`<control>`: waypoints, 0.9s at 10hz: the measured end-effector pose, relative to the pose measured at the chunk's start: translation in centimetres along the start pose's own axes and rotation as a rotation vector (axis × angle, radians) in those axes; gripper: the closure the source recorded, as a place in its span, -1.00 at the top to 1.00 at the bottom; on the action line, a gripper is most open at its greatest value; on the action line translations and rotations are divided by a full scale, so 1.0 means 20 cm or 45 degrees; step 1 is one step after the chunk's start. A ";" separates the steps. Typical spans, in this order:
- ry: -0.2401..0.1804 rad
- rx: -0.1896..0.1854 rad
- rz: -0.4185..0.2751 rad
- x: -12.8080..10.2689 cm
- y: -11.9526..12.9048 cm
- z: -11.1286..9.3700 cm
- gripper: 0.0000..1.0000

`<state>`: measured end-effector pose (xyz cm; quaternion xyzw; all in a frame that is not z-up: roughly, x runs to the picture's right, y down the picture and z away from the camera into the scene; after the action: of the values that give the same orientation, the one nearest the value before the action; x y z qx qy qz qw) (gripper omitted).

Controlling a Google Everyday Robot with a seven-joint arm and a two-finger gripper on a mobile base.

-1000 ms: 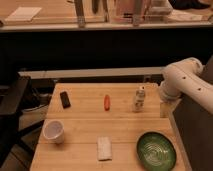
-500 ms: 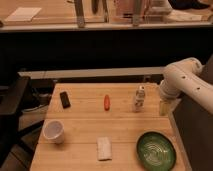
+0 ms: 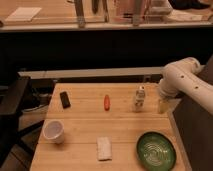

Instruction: Knock the bottle over

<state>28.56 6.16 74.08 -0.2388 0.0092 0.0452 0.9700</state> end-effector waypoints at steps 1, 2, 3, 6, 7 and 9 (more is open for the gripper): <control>-0.003 0.004 0.001 0.00 -0.01 0.00 0.60; -0.007 0.008 0.002 0.00 -0.01 0.01 0.60; -0.013 0.014 0.003 0.00 -0.02 0.01 0.60; -0.030 0.026 0.006 -0.01 -0.05 0.04 0.60; -0.034 0.029 0.007 -0.02 -0.05 0.04 0.60; -0.042 0.033 0.010 -0.02 -0.07 0.05 0.60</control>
<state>28.34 5.44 75.59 -0.2253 -0.0052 0.0527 0.9729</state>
